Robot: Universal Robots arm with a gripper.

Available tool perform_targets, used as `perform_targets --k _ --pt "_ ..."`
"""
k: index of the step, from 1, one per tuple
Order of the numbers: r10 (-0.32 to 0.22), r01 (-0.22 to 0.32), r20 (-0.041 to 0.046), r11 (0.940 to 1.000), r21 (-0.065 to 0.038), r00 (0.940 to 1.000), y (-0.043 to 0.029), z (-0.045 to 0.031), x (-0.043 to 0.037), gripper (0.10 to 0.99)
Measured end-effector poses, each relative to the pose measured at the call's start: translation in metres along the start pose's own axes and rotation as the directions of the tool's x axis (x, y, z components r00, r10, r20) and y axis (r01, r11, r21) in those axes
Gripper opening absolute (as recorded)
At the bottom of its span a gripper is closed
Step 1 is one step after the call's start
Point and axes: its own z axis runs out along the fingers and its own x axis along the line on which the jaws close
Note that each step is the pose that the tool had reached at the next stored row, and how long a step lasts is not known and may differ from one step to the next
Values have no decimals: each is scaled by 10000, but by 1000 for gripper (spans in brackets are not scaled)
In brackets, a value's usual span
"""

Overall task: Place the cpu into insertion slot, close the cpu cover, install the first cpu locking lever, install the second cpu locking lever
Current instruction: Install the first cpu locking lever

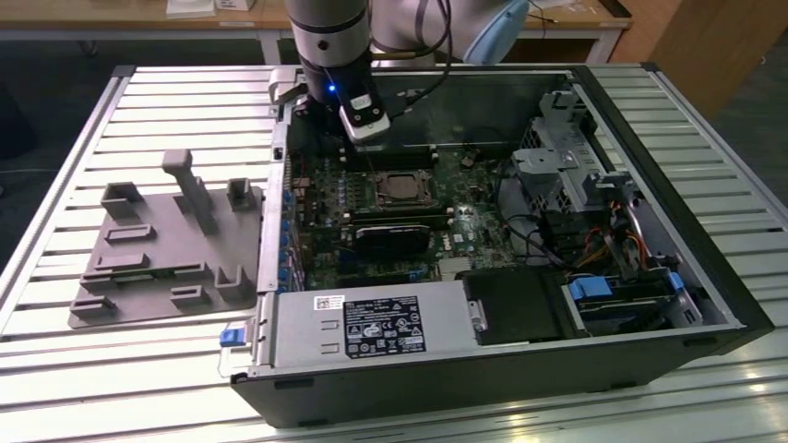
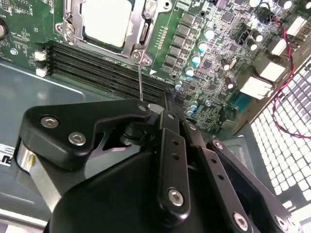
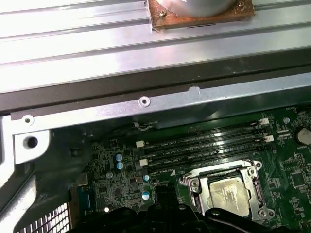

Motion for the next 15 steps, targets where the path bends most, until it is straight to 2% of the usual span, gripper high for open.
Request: perform_targets --k 1,2,5,6,7,12,15 --pt "0 0 0 10000 -3 10000 0 0 0 106" --pt "5 -5 -14 10000 -74 10000 -1 0 0 106" --pt "48 -54 -109 9984 -570 9999 -1 4 0 106" --pt "58 -67 -134 9974 -711 9999 -1 6 0 106" --pt "64 -76 -149 9969 -786 9999 -2 9 0 106" --pt "64 -77 -154 9967 -804 9999 -3 16 -4 106" --pt "65 -78 -154 9967 -804 9999 5 21 -43 106"
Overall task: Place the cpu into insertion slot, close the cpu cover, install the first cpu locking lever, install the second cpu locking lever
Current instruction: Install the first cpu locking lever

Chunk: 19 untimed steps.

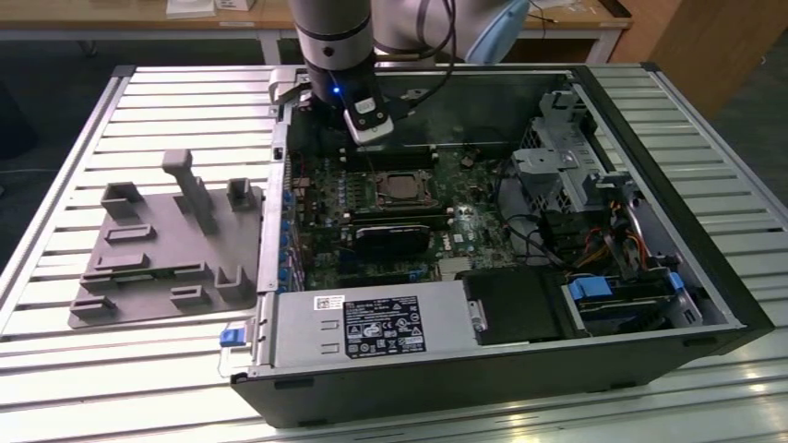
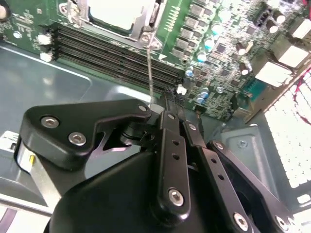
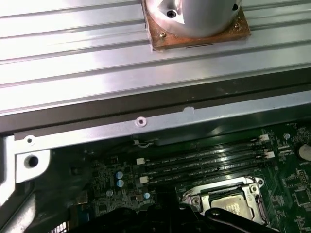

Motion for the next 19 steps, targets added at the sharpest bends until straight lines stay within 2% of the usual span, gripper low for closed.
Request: perform_targets --k 12,19 --pt "19 -19 -66 10000 15 10000 57 27 -299 106" --pt "18 -18 -70 10000 16 10000 60 28 -317 106"
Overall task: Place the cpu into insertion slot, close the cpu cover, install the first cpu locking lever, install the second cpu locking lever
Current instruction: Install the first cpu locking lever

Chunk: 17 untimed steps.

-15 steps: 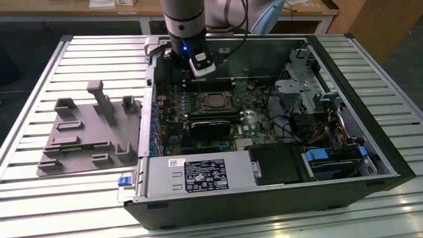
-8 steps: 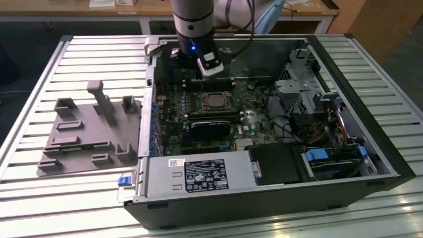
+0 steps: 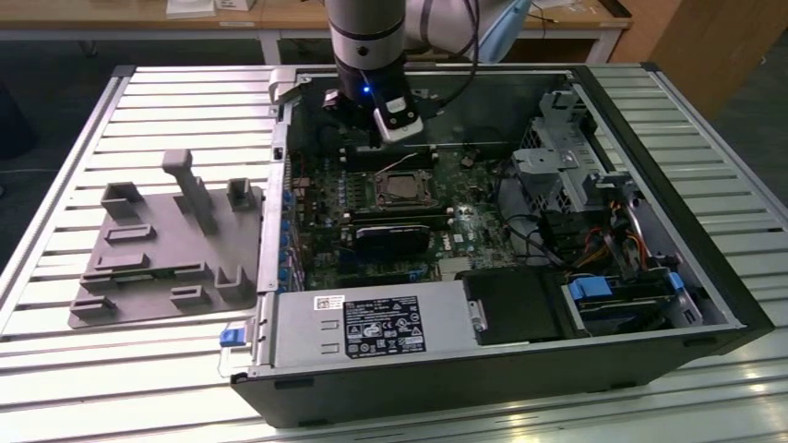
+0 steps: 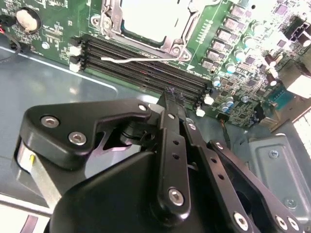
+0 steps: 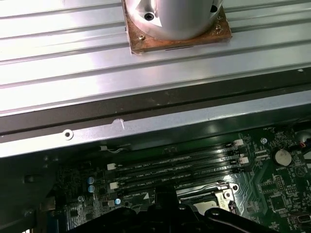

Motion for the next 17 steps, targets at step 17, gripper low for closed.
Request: perform_targets --k 17 --pt "-314 312 1057 9995 36 9939 -16 26 41 106"
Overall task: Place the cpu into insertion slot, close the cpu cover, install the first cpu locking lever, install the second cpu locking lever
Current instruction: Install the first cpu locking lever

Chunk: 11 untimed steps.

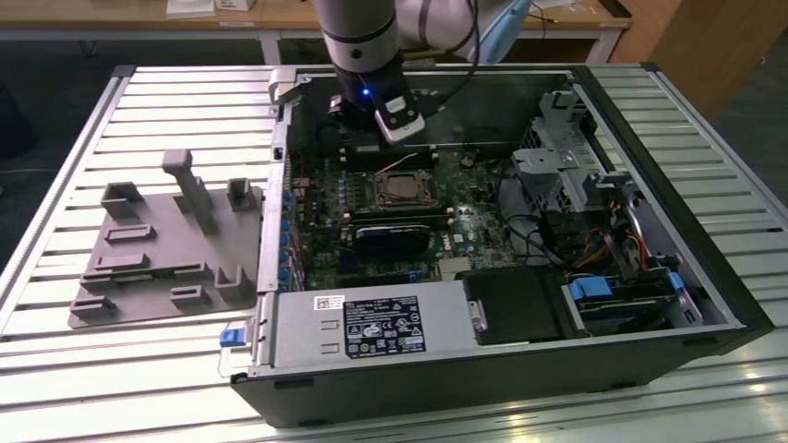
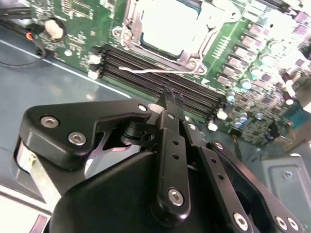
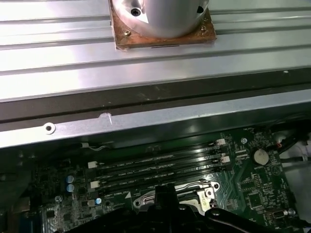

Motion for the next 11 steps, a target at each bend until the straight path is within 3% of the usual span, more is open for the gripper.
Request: perform_targets --k 5,7,11 --pt "-89 91 346 9999 -63 9994 -9 23 2 106" --pt "-105 108 403 9999 -74 9991 -16 38 4 106" --pt "-107 110 424 9999 -76 9990 -29 84 10 106"
